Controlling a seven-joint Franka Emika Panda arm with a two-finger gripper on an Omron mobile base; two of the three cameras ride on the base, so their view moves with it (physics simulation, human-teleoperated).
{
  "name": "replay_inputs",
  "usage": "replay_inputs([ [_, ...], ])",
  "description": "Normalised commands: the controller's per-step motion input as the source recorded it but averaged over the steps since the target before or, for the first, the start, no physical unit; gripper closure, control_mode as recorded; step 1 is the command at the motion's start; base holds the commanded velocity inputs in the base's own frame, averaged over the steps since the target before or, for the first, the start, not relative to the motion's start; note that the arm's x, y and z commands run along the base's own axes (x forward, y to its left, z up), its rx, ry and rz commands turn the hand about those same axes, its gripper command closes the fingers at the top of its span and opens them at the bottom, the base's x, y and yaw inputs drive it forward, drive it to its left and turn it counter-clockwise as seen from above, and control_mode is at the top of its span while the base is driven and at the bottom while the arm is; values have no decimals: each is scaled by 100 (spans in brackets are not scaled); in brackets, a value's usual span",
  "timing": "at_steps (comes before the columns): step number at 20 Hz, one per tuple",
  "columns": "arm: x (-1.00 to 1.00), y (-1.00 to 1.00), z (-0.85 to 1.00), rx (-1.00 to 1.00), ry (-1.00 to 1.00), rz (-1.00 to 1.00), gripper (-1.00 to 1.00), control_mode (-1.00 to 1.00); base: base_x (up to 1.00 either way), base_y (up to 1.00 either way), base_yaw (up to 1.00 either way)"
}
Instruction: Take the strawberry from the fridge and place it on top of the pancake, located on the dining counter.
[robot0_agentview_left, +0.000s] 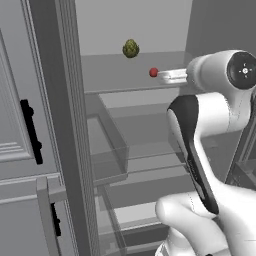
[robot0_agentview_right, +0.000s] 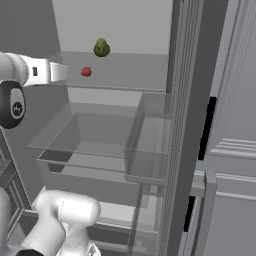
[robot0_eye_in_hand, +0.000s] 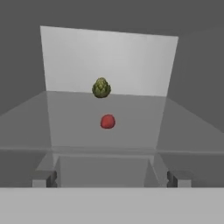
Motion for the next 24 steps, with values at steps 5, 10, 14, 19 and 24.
replay_inputs([
  [5,75,-34,0,8,3,0,-100,-100,0,0,0],
  [10,99,-8,-5,1,31,2,-100,-100,0,0,0],
  [14,95,7,-21,-1,30,-2,-100,-100,0,0,0],
  [19,68,10,-5,0,18,0,-100,-100,0,0,0],
  [24,22,7,-21,0,-14,0,-100,-100,0,0,0],
])
